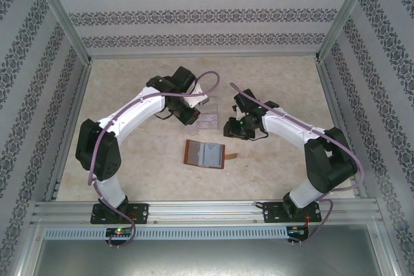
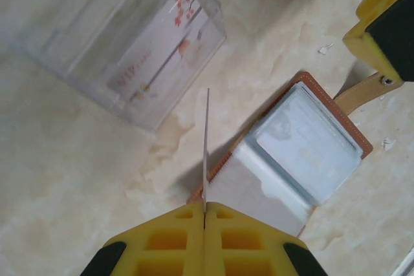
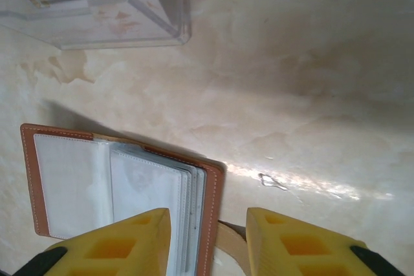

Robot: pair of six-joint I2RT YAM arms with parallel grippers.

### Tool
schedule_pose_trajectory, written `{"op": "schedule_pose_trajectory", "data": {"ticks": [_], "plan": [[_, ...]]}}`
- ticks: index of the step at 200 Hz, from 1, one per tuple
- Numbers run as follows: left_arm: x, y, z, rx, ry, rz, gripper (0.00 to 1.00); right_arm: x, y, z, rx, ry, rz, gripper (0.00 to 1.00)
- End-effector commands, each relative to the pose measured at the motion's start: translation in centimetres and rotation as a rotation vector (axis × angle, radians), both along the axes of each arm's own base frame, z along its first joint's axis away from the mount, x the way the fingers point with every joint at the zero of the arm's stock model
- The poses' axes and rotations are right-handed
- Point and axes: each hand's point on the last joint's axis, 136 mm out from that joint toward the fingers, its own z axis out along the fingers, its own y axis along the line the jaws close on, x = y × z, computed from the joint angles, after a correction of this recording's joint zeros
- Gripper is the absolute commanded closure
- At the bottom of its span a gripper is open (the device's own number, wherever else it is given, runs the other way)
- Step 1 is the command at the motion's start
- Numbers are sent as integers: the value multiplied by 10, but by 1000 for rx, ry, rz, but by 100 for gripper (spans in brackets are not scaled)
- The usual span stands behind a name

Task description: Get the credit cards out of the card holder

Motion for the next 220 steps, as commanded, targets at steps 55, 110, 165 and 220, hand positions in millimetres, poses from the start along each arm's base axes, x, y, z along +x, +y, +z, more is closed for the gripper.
{"op": "schedule_pose_trajectory", "data": {"ticks": [55,110,165,220], "plan": [[27,-19,15,100,-42,-426,100,2,-38,20,-41,-53,-49,62],[47,-26,2,186,-40,-555,100,1,-62,23,-35,-55,-98,61],[52,-41,-18,186,-41,-632,100,-3,-70,15,-30,-33,-117,61],[57,-44,-43,199,-14,-638,100,-3,-72,8,-28,-18,-123,61]]}}
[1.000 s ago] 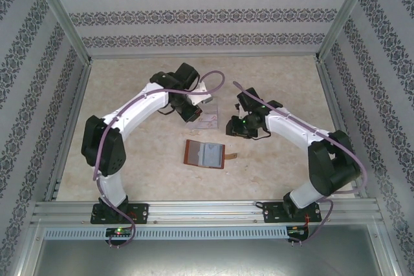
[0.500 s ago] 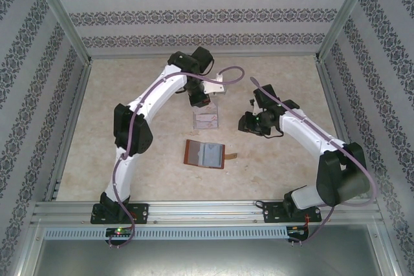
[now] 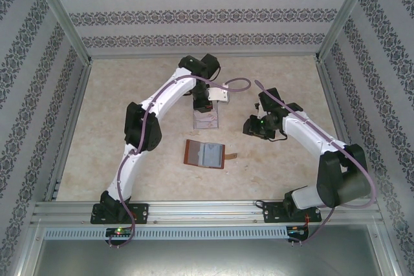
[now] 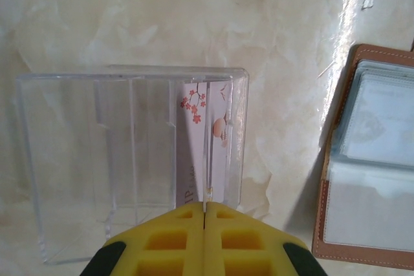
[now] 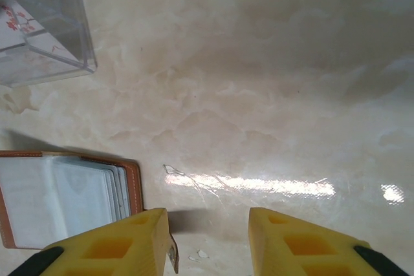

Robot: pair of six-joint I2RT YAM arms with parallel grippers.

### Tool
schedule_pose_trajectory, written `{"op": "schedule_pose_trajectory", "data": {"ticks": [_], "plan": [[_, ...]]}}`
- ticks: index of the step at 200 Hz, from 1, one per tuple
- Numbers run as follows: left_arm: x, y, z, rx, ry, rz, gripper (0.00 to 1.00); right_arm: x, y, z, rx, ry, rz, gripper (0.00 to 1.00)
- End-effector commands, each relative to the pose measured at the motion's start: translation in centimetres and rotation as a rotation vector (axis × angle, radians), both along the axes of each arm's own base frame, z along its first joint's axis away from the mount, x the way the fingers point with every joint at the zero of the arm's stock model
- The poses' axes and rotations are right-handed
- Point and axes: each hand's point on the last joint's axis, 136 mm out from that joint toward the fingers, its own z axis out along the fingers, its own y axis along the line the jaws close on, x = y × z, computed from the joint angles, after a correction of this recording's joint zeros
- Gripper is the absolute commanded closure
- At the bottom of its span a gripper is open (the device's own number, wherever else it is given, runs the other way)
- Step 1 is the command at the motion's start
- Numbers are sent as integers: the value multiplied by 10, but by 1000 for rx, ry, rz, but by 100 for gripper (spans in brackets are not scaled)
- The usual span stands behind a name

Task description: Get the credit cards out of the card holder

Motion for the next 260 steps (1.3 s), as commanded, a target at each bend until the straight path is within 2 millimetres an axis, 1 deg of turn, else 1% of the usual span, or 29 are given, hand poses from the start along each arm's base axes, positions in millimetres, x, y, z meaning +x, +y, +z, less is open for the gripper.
{"op": "schedule_pose_trajectory", "data": {"ticks": [1,30,54,89,115,160,183,194,218,241,260], "plan": [[-4,-2,-7,15,20,-48,100,-3,-1,-2,9,6,10,60],[-6,-5,-16,9,44,-58,100,-4,-1,-7,11,19,9,60],[-13,-6,-23,11,79,-78,100,-4,-1,-10,12,30,7,60],[-14,-5,-34,32,97,-87,96,-4,0,-12,16,35,6,60],[-9,-4,-35,42,75,-85,94,-3,0,-12,16,38,6,60],[8,-9,-25,22,-8,-69,81,-1,1,-11,19,36,7,60],[19,-13,-22,13,-58,-47,79,-1,1,-10,21,33,4,60],[22,-14,-22,8,-66,-42,78,-1,1,-10,21,35,3,60],[27,-14,-26,18,-78,-18,78,0,2,-10,22,34,5,60],[31,-11,-34,40,-91,3,82,0,2,-10,25,37,3,60],[28,-8,-40,53,-77,7,83,0,3,-10,27,36,7,60]]}}
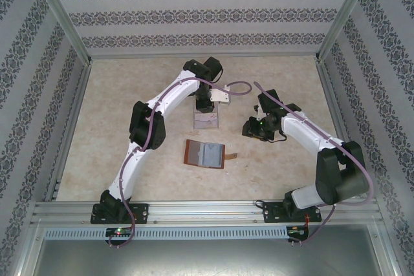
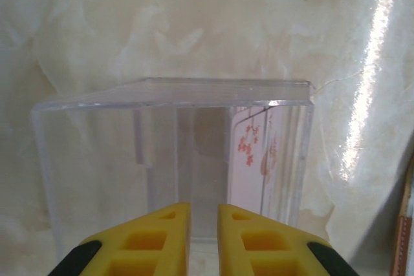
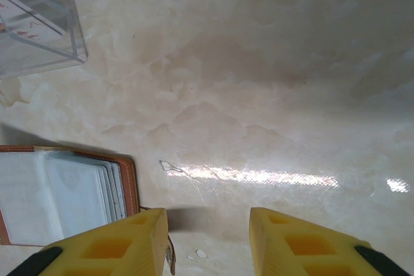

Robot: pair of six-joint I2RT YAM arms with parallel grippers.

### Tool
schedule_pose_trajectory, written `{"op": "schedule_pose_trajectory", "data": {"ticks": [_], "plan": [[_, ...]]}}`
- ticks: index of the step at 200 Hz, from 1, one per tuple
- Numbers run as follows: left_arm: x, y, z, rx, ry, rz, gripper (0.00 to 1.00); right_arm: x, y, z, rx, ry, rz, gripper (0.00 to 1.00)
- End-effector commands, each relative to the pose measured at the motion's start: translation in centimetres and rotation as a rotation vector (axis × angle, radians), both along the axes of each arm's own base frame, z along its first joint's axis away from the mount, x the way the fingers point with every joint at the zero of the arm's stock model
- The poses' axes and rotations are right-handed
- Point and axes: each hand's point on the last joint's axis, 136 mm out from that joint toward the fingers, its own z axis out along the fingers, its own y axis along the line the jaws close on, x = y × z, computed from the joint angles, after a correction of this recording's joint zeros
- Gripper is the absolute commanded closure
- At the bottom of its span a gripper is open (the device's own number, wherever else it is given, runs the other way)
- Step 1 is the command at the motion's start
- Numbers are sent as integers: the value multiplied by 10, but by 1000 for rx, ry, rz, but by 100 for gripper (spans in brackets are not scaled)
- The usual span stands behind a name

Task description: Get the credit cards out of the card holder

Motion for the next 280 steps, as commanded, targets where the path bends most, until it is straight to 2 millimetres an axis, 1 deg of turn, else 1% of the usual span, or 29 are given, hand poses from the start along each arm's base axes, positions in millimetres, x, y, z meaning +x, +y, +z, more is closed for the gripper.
{"op": "schedule_pose_trajectory", "data": {"ticks": [1,49,81,119,148,175,205,235,248,261,280], "plan": [[-1,-3,-12,24,-3,11,83,4,0,1,13,2,-2,60],[-13,0,-30,48,53,17,82,5,2,1,19,5,2,60],[-13,0,-28,49,47,28,82,7,3,6,20,-4,8,60],[-1,-3,-7,17,-24,62,82,8,5,10,24,-12,9,60],[0,-6,10,-25,-48,112,82,6,10,9,28,-10,13,60],[9,-9,23,-77,-86,257,81,4,19,8,29,-8,28,60],[12,-12,38,-157,-76,446,81,1,31,7,32,-7,53,60],[11,-23,59,-350,-26,640,81,-3,43,3,32,1,75,60],[9,-27,69,-450,24,717,77,-6,48,1,38,9,82,60],[6,-29,77,-548,83,792,74,-9,53,-1,46,17,91,60],[1,-29,88,-703,216,871,71,-16,60,-3,59,27,104,60]]}}
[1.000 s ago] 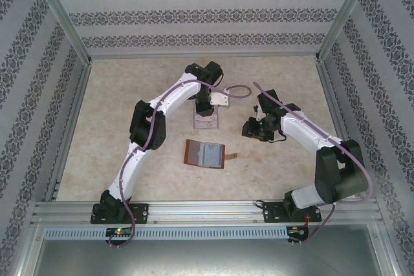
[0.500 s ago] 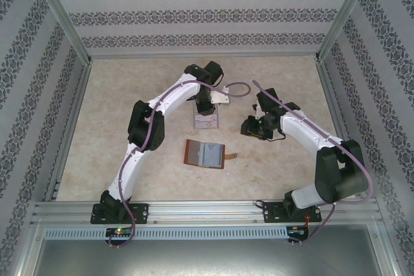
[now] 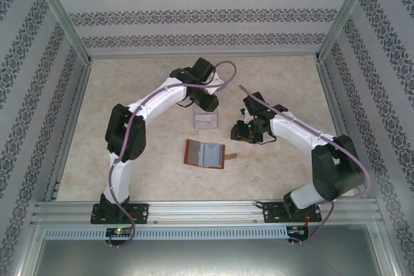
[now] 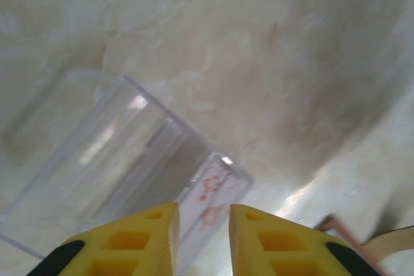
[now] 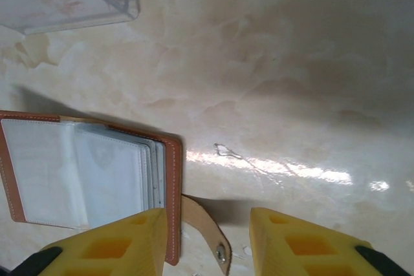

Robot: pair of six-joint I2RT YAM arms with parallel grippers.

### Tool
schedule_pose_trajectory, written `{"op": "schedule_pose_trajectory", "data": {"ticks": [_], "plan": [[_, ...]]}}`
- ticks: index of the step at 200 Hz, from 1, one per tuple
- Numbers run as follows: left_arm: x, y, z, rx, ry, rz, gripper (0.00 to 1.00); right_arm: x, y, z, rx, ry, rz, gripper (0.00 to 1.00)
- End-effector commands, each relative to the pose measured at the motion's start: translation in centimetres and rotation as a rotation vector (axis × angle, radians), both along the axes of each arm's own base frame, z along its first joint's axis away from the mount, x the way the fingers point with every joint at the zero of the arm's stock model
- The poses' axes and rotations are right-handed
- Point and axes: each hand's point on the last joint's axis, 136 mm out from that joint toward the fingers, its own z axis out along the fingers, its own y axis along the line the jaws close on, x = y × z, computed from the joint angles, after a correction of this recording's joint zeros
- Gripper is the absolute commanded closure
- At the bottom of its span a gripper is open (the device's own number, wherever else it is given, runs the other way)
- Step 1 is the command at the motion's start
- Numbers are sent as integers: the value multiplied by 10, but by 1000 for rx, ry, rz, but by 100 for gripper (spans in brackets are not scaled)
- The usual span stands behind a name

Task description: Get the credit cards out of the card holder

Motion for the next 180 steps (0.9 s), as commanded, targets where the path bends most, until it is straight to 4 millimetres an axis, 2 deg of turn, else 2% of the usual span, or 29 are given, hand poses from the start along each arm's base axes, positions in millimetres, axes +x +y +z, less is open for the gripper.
{"op": "schedule_pose_trajectory", "data": {"ticks": [1,32,48,77,129,180], "plan": [[12,-14,41,-342,64,163,71,-3,12,1,32,8,0,60],[3,-11,55,-579,147,220,71,-13,23,-5,63,33,12,60],[-1,-9,52,-623,193,273,75,-19,28,-8,72,49,19,60],[-15,3,25,-542,332,408,77,-30,34,-16,79,78,25,60],[-50,25,-4,-368,351,513,80,-43,35,-34,27,133,33,60],[-84,13,-33,-314,432,515,80,-51,23,-49,-68,164,42,60]]}}
